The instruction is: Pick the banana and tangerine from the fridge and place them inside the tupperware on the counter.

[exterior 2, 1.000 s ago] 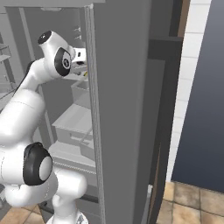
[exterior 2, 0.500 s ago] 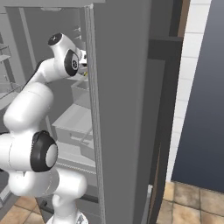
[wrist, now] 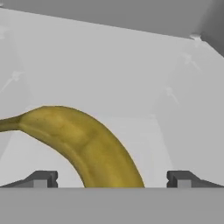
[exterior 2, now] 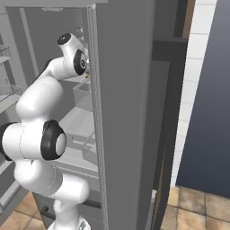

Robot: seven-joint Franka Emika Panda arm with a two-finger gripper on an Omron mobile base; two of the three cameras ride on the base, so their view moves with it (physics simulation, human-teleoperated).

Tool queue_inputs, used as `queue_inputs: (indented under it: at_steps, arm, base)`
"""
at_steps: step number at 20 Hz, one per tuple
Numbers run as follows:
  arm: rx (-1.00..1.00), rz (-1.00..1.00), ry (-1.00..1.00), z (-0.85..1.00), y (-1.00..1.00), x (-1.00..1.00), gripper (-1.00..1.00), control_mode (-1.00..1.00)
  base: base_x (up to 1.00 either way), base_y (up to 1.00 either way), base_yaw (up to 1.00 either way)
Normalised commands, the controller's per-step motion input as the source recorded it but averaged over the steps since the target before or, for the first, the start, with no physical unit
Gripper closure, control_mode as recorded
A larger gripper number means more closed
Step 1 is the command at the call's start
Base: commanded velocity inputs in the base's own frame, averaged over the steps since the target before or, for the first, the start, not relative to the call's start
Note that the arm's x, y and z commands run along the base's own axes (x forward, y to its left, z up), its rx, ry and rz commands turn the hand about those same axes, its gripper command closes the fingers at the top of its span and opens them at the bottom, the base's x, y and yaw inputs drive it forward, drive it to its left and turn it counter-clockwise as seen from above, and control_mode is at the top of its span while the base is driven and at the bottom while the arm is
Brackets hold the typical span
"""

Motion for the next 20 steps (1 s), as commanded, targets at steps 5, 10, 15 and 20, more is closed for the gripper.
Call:
queue_inputs:
  at_steps: [5,10,15,20]
  arm:
    - [0.0,0.0,0.0,-0.19,0.0,0.15,-1.0,-1.0]
    - [0.0,0.0,0.0,-0.37,0.0,0.0,1.0,-1.0]
    - [0.08,0.02,0.0,-0.47,-0.07,0.0,1.0,-1.0]
    - [0.17,0.09,0.0,-0.51,-0.12,0.0,1.0,-1.0]
  base:
    - [0.0,0.0,0.0]
    - [0.0,0.0,0.0]
    - [0.0,0.0,0.0]
    - [0.0,0.0,0.0]
